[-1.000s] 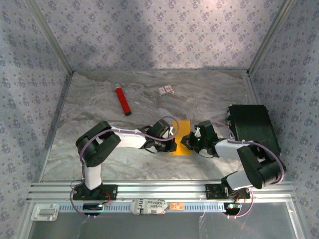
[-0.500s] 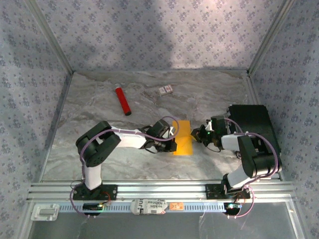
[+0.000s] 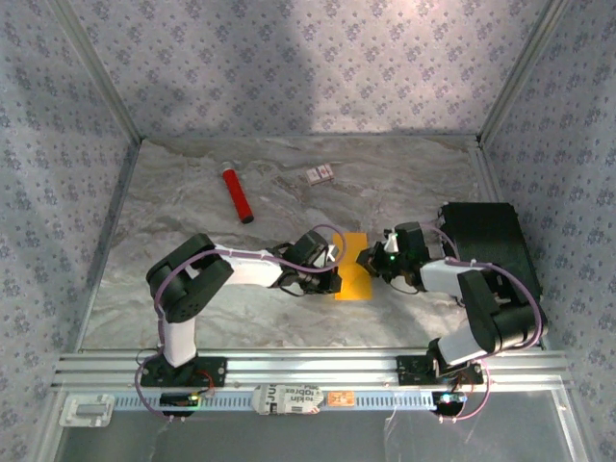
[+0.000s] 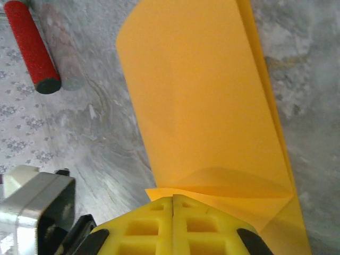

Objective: Fold a paper plane with a square sheet of paper (pick it up from the middle)
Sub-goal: Fold the triangle a second time at the center of the table.

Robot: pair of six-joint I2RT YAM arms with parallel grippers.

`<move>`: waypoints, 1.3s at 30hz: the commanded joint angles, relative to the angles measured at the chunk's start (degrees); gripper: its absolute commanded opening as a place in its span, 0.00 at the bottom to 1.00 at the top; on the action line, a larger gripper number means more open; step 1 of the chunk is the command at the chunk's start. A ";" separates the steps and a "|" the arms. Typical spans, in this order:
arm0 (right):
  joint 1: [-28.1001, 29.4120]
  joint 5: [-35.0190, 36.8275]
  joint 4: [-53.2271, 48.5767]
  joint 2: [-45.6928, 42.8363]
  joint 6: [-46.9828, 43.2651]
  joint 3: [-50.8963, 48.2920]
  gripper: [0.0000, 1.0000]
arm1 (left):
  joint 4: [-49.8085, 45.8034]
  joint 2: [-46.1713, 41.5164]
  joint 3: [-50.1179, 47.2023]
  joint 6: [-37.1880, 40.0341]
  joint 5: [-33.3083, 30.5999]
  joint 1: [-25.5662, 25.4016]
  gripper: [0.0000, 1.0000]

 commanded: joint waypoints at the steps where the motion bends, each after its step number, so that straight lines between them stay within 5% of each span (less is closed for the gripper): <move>1: -1.37 2.09 -0.87 2.11 -0.16 -2.61 0.02 | -6.77 2.10 -1.66 1.16 -0.95 0.21 0.00; 23: -3.40 2.14 -3.40 4.31 -1.88 -2.69 0.00 | -10.20 1.20 12.72 2.10 2.73 0.04 0.05; 39: -3.57 2.76 -3.89 3.71 -2.10 -3.50 0.00 | -6.59 5.34 4.02 2.12 1.98 -0.32 0.05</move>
